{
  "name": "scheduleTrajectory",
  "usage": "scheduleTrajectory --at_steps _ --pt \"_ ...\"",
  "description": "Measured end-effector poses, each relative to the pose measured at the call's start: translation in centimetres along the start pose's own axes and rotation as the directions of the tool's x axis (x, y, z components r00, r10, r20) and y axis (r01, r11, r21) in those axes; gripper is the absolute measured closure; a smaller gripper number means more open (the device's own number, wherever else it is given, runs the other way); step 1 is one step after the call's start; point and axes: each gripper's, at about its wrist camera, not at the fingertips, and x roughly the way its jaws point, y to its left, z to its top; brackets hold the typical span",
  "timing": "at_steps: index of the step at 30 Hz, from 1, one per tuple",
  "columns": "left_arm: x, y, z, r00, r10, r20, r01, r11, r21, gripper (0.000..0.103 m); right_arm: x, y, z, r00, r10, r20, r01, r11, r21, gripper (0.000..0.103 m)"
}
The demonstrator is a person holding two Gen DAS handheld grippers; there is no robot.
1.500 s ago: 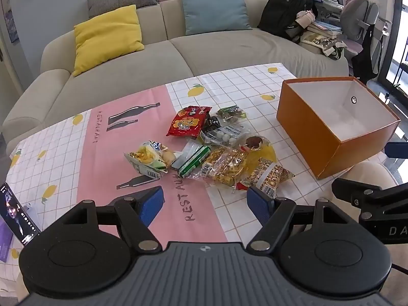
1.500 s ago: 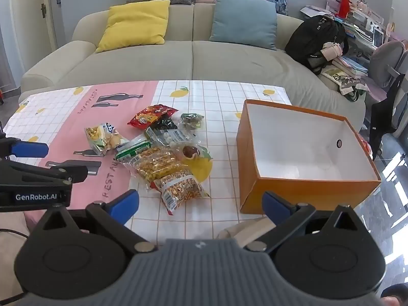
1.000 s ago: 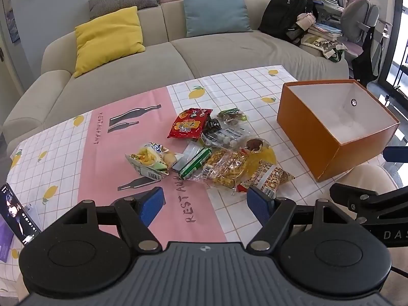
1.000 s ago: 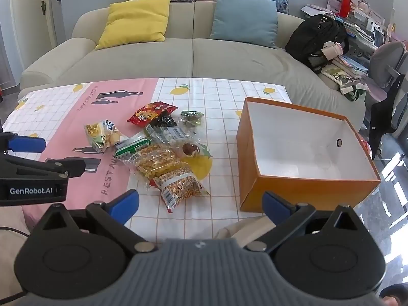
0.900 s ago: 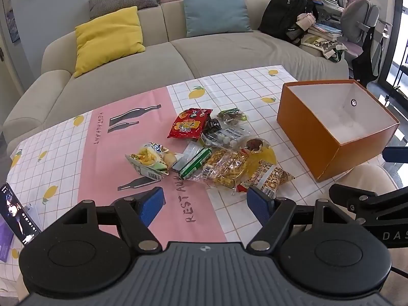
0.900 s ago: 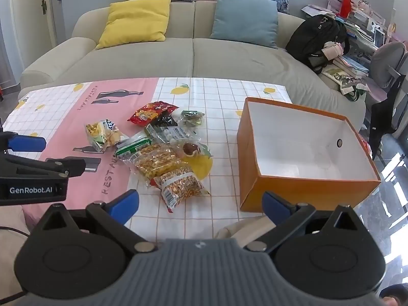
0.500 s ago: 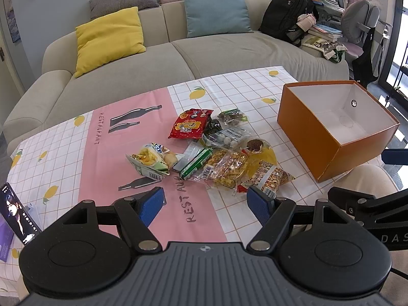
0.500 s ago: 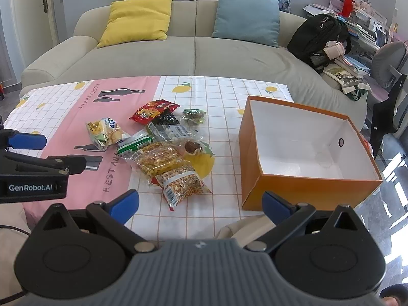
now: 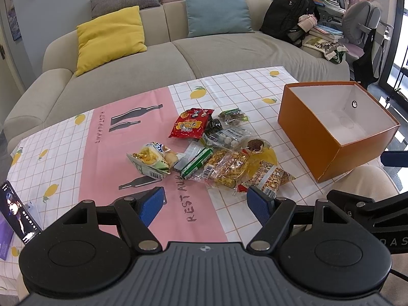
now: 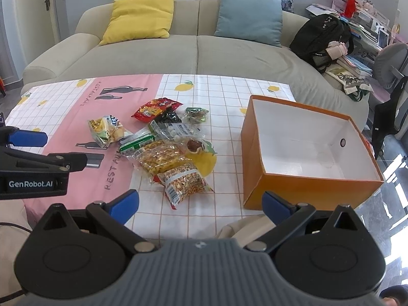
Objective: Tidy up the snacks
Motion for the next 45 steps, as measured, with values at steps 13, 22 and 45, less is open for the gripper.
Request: scheduleTrajectory --at_steps 13,22,45 --pt "-0.17 0.26 0.06 1.0 0.001 -0.001 -0.001 1.0 -0.003 0.016 0.01 0.11 -0.02 1.0 0.008 -0.01 -0.008 1.0 0.0 0.003" --pt "-0.17 0.29 0.06 1.0 0.0 0.0 0.0 1.0 -0.005 0.016 0.0 0.03 -0.08 1.0 0.011 -0.015 -0.011 1.0 0.0 0.003" --pt "-0.28 0.41 0.03 1.0 -0.002 0.001 0.002 1.0 -0.007 0.016 0.23 0.04 -0.03 1.0 0.012 -0.025 -0.012 1.0 0.007 0.003"
